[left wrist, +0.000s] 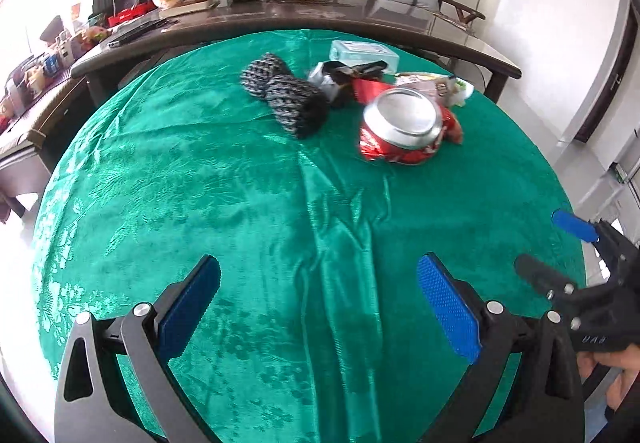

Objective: Collect trash
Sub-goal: 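Return to the table and grasp the black mesh net bundle with the left gripper, then grasp the crushed red Coke can with the right gripper while the left gripper holds the net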

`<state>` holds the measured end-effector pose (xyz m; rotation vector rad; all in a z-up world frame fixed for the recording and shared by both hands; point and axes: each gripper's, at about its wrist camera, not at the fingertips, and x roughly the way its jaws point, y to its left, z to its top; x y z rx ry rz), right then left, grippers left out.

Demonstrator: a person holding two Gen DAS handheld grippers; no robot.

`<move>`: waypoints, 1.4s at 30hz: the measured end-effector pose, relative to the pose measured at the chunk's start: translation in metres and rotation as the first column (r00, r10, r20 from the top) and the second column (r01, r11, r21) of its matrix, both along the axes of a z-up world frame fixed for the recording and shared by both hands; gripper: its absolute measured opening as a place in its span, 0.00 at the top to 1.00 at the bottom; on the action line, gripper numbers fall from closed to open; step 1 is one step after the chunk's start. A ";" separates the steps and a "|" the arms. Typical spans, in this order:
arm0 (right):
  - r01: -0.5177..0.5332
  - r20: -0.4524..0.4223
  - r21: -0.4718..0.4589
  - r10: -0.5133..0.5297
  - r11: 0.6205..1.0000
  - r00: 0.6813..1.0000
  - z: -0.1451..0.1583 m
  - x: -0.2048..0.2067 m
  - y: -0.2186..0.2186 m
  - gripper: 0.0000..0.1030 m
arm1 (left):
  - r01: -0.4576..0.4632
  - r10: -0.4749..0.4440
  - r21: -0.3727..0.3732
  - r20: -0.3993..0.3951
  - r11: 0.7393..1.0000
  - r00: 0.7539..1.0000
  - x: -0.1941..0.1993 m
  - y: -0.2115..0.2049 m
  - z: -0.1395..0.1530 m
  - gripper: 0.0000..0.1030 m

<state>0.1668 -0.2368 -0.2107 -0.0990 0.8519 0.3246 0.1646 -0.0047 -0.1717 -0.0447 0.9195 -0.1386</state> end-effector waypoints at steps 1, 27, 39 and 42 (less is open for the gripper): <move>-0.016 -0.005 -0.023 0.015 1.000 1.000 -0.003 0.000 0.008 0.04 | -0.013 0.013 -0.018 -0.005 1.000 1.000 0.006 0.009 0.001 0.05; -0.013 -0.060 -0.025 0.011 1.000 0.998 -0.012 0.009 0.007 0.04 | 0.055 -0.062 -0.074 -0.098 0.996 0.993 0.139 0.022 0.007 0.65; -0.013 -0.059 -0.026 0.012 1.000 0.998 -0.012 0.009 0.008 0.04 | 0.257 -0.256 -0.011 -0.124 0.966 0.959 0.034 0.033 0.016 0.56; -0.009 -0.057 -0.026 0.007 1.000 0.998 -0.012 0.008 0.007 0.04 | 0.226 -0.224 0.007 -0.112 0.974 0.968 0.035 0.026 0.001 0.42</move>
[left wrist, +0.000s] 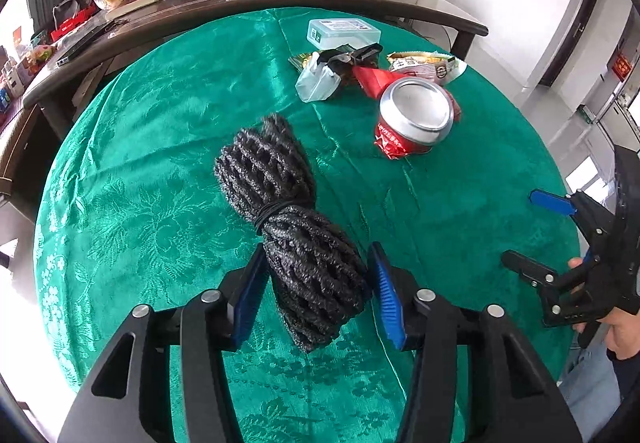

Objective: Collect trash
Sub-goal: 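Grasp the crushed red Coke can with the right gripper while the left gripper holds the net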

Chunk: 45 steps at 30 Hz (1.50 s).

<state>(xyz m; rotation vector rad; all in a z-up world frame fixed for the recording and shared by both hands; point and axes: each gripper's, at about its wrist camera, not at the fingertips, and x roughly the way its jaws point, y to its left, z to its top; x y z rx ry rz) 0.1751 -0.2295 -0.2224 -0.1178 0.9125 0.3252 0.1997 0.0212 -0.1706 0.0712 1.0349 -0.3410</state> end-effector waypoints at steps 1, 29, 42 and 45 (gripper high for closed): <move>0.004 0.001 0.000 -0.004 1.000 1.000 0.000 0.000 0.000 0.04 | -0.009 0.009 -0.005 0.007 1.000 1.000 0.001 -0.002 -0.003 0.37; 0.000 -0.082 0.446 0.041 0.895 0.996 0.014 0.110 0.022 0.04 | -0.123 0.116 0.074 0.086 0.990 0.989 0.010 -0.002 -0.028 0.05; -0.291 0.034 0.178 0.290 0.940 0.956 0.034 0.036 0.050 0.46 | -0.123 0.117 0.074 0.085 0.990 0.990 0.010 -0.002 -0.028 0.05; -0.336 0.025 0.115 0.336 0.935 0.942 0.026 0.004 0.040 0.48 | -0.123 0.117 0.074 0.085 0.990 0.990 0.010 -0.002 -0.028 0.05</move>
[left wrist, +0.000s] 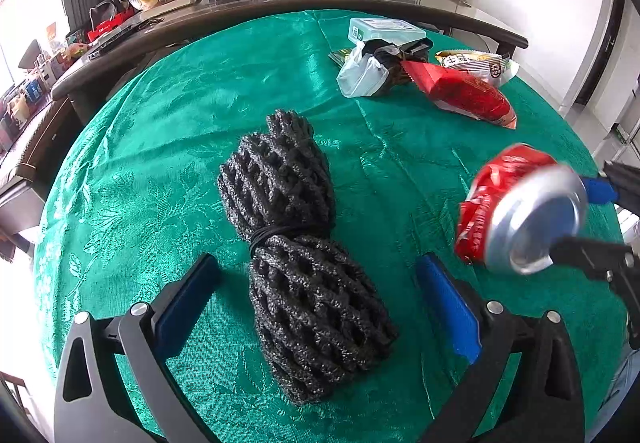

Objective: Collect trash
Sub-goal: 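Grasp the crushed red Coke can with the right gripper while the left gripper holds the net, then carry the net bundle and Coke can over the blue basket with both grippers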

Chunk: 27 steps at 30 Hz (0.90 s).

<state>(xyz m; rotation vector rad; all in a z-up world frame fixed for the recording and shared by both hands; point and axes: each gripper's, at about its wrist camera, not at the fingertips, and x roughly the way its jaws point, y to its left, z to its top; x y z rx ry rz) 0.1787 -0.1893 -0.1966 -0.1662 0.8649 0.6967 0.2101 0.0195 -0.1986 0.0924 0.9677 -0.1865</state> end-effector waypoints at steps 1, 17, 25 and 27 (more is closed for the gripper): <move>-0.001 0.000 -0.009 0.001 1.000 1.000 -0.002 -0.009 -0.006 0.48 | 0.000 0.000 0.000 0.000 1.000 1.000 0.000 0.000 0.000 0.05; -0.091 -0.037 -0.033 0.089 0.995 0.995 0.011 0.037 0.011 0.14 | 0.007 -0.007 -0.031 0.003 1.000 1.000 0.000 0.004 0.002 0.05; -0.234 -0.107 -0.079 0.226 0.969 0.968 0.006 0.056 0.037 0.14 | 0.083 -0.087 -0.133 -0.026 0.988 0.996 -0.005 0.031 0.010 0.19; -0.258 -0.108 -0.088 0.248 0.962 0.963 0.011 0.056 0.039 0.14 | 0.100 -0.108 -0.147 -0.042 0.984 0.993 -0.005 0.030 0.013 0.23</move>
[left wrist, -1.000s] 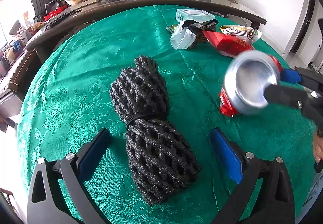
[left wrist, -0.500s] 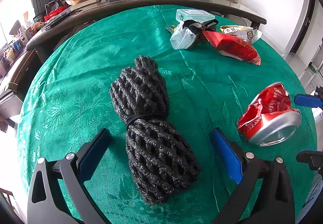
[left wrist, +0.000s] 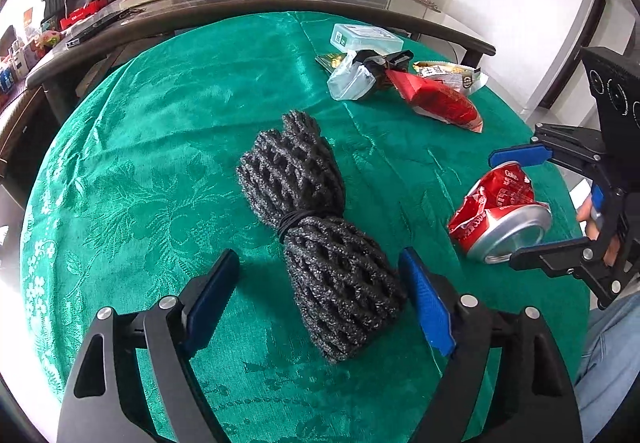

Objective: Collect trash
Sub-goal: 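Carry the net bundle and Coke can over the blue basket with both grippers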

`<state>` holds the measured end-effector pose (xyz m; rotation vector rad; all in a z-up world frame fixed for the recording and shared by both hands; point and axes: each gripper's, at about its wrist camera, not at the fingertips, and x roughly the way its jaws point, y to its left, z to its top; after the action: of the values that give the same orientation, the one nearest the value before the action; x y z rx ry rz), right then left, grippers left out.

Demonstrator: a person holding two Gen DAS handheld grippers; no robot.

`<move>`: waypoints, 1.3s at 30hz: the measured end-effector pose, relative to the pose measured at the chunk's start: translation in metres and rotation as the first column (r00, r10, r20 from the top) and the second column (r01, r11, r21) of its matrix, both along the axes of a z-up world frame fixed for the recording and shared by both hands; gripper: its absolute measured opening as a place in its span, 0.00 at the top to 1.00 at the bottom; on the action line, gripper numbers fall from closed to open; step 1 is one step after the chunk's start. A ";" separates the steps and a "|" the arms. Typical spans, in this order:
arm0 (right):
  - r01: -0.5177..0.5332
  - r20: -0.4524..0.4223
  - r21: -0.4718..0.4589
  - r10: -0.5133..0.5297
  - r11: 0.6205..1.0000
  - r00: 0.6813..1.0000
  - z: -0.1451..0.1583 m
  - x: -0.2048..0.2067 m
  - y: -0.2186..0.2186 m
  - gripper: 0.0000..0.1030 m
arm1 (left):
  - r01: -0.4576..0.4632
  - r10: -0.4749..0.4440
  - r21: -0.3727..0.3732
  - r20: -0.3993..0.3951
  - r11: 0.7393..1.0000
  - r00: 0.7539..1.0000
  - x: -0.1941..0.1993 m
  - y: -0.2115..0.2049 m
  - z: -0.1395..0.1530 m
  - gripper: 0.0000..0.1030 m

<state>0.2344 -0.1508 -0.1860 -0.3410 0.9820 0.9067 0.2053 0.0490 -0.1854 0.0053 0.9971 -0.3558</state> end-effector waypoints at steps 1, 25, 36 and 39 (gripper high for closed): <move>-0.009 -0.001 -0.001 0.009 1.000 1.000 0.001 -0.001 0.001 0.20 | 0.011 -0.011 0.001 -0.008 1.000 1.000 0.000 -0.002 0.001 0.23; 0.518 0.023 0.064 -0.521 0.853 0.853 0.027 -0.056 -0.111 0.49 | 0.172 -0.172 -0.055 0.017 0.984 0.985 -0.047 -0.096 0.029 0.69; 0.774 0.023 0.097 -0.779 0.626 0.627 0.035 -0.091 -0.270 0.49 | 0.357 -0.359 -0.114 0.005 0.927 0.933 -0.068 -0.221 0.040 0.69; 0.830 0.023 0.066 -0.832 0.554 0.554 0.027 -0.101 -0.316 0.48 | 0.418 -0.421 -0.126 -0.001 0.900 0.907 -0.075 -0.267 0.043 0.69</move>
<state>0.1336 -0.4668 -0.1588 0.1713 0.9202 0.0233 0.1303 -0.2181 -0.1423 0.1057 0.9974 -0.8165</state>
